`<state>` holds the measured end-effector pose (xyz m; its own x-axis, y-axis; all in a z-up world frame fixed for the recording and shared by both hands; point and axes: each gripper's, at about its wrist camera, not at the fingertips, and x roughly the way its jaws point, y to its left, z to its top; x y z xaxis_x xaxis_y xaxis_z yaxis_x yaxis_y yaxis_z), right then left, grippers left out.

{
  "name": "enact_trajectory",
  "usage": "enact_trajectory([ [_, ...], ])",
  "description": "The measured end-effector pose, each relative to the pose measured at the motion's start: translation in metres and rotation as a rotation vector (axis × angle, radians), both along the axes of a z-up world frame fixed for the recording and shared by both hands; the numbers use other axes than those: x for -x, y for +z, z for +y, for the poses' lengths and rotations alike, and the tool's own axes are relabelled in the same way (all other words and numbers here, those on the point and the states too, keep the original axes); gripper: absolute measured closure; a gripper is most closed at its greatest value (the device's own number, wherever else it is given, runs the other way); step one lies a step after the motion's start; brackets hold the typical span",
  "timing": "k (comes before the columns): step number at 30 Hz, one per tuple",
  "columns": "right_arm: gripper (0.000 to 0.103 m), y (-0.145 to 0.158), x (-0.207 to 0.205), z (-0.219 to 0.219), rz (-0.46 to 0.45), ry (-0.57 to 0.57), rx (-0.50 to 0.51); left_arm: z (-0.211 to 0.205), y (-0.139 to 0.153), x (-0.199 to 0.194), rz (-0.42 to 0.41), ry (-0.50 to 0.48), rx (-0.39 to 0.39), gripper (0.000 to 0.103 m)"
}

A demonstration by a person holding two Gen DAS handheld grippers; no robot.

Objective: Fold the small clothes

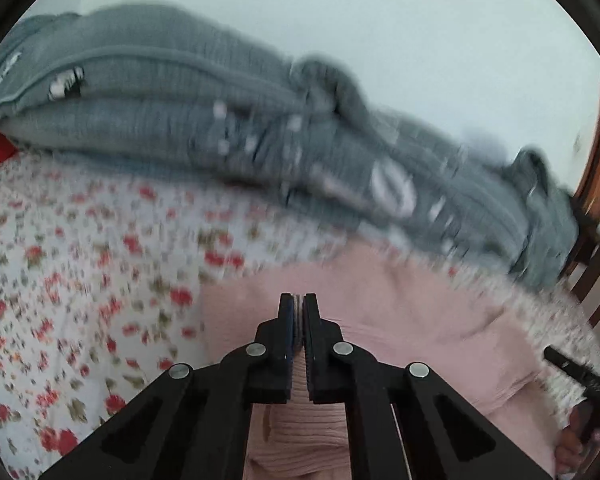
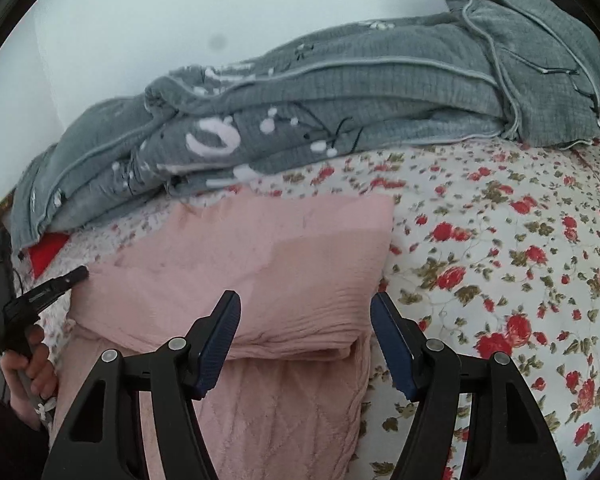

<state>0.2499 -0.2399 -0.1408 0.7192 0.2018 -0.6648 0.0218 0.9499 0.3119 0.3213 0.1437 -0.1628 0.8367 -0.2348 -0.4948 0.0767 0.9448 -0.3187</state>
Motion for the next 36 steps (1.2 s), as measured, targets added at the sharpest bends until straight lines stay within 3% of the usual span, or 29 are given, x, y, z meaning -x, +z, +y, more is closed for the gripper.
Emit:
enact_trajectory([
  [2, 0.036, 0.005, 0.003, -0.001, -0.037, -0.004, 0.0, 0.005, 0.003, 0.002, -0.014, 0.039, 0.009, 0.098],
  [4, 0.036, 0.002, 0.0, 0.0, -0.034, 0.019, -0.016, 0.003, -0.006, -0.004, 0.019, 0.09, -0.037, 0.098],
  [8, 0.036, -0.019, -0.016, 0.001, 0.095, 0.016, -0.015, 0.004, -0.033, -0.025, 0.184, 0.082, -0.039, 0.097],
  [11, 0.036, -0.032, -0.025, -0.003, 0.173, 0.0, -0.038, 0.007, -0.029, -0.021, 0.19, 0.047, -0.009, 0.09],
  [15, 0.036, -0.033, -0.024, -0.001, 0.182, -0.007, -0.019, -0.003, -0.021, -0.009, 0.144, 0.005, -0.023, 0.082],
  [17, 0.036, -0.034, -0.025, 0.003, 0.191, -0.01, 0.014, -0.013, -0.017, -0.003, 0.121, -0.032, -0.039, 0.068],
  [18, 0.037, -0.034, -0.025, 0.004, 0.195, -0.015, 0.023, -0.018, -0.016, -0.003, 0.116, -0.042, -0.049, 0.054],
  [19, 0.038, -0.035, -0.025, 0.003, 0.199, -0.025, 0.028, -0.022, -0.018, -0.003, 0.119, -0.048, -0.067, 0.051],
  [23, 0.04, -0.036, -0.026, -0.003, 0.21, -0.053, 0.015, -0.031, -0.041, -0.018, 0.246, -0.039, -0.129, 0.051],
  [27, 0.039, -0.033, -0.023, -0.005, 0.196, -0.049, 0.003, -0.029, -0.036, -0.008, 0.211, -0.051, -0.11, 0.043],
  [29, 0.039, -0.03, -0.019, -0.01, 0.181, -0.048, -0.027, -0.032, -0.037, -0.002, 0.206, -0.048, -0.14, 0.042],
  [33, 0.039, -0.023, -0.005, -0.022, 0.154, -0.082, -0.09, -0.037, -0.034, 0.011, 0.188, -0.045, -0.181, 0.029],
  [36, 0.04, -0.014, 0.009, -0.024, 0.136, -0.074, -0.099, -0.035, -0.036, 0.023, 0.195, -0.045, -0.182, 0.029],
])
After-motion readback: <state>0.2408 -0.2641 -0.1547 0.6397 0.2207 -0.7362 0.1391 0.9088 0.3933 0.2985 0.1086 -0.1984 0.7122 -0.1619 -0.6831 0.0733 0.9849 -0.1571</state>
